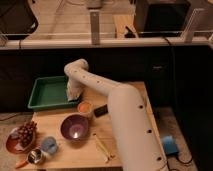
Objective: Wipe tray with sponge
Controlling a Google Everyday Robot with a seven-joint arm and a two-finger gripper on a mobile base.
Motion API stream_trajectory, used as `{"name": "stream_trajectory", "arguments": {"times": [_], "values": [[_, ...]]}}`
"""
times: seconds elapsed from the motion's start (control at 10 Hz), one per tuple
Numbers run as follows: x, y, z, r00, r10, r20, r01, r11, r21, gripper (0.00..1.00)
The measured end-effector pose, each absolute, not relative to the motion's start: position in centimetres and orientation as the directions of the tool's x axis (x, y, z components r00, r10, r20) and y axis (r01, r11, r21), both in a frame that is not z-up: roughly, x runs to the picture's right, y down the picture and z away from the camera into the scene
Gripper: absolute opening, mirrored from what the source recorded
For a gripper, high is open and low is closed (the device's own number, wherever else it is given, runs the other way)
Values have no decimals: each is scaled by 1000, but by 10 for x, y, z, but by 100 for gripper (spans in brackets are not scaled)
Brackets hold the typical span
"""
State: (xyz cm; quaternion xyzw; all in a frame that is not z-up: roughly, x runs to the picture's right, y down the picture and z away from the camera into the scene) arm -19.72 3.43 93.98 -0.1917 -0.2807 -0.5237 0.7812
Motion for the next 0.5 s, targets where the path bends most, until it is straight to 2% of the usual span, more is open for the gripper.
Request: {"name": "stream_trajectory", "arguments": {"times": [0.3,0.5], "values": [[-196,-9,965,347,-718,603,913,405,-44,0],[-210,-24,966,340,-730,593,914,404,-26,0]]}}
